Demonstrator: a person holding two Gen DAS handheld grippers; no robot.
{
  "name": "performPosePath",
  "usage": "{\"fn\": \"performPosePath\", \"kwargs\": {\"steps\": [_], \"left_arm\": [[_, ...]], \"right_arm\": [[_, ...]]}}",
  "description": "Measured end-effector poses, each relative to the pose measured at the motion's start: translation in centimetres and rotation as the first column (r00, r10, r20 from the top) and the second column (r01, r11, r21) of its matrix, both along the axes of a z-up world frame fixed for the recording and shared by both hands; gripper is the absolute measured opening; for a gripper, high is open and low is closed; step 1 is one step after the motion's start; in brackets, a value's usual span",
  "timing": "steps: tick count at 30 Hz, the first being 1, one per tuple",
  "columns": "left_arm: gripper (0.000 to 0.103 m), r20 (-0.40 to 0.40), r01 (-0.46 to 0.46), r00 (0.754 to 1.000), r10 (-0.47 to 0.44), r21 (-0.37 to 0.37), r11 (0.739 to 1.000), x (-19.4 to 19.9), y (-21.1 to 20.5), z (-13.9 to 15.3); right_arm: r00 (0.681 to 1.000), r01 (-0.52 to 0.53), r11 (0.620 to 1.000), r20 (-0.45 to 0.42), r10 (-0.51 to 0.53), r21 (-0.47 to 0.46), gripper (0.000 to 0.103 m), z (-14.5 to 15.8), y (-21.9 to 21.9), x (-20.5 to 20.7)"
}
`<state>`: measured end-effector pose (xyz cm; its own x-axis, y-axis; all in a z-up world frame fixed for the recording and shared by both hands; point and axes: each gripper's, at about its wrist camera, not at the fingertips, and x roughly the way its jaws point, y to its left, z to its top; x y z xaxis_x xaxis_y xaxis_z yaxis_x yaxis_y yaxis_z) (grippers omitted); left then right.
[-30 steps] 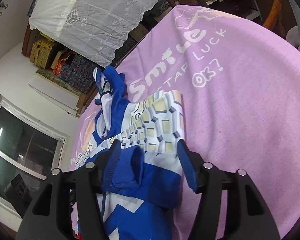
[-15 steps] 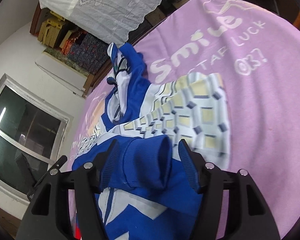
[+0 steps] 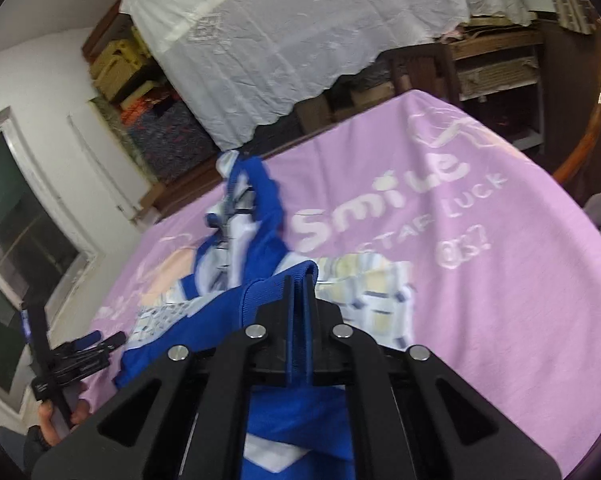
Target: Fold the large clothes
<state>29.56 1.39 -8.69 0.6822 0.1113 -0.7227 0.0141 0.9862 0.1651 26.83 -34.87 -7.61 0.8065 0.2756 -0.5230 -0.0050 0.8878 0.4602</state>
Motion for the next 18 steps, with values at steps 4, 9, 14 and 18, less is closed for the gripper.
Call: {"fn": "performPosePath", "kwargs": {"steps": [4, 9, 14, 18], "left_arm": [[0.090, -0.023, -0.002, 1.000, 0.004, 0.098, 0.995, 0.4, -0.7, -1.9], [0.090, -0.036, -0.012, 0.999, 0.015, 0.091, 0.996, 0.5, 0.0, -1.5], [0.089, 0.006, 0.026, 1.000, -0.025, -0.044, 0.999, -0.1, 0.4, 1.9], [0.089, 0.030, 0.127, 0.992, -0.125, -0.058, 0.990, 0.0, -2.5, 3.9]], "right_arm": [[0.980, 0.031, 0.999, -0.195, -0.034, -0.019, 0.004, -3.4, -0.9, 1.5], [0.973, 0.042, 0.998, -0.224, -0.051, -0.046, 0.018, -4.0, -0.5, 1.6], [0.985, 0.154, 0.987, -0.074, -0.156, -0.039, 0.023, -1.3, -1.8, -0.4], [0.997, 0.011, 1.000, -0.079, -0.011, 0.003, 0.023, 0.5, 0.8, 0.9]]}}
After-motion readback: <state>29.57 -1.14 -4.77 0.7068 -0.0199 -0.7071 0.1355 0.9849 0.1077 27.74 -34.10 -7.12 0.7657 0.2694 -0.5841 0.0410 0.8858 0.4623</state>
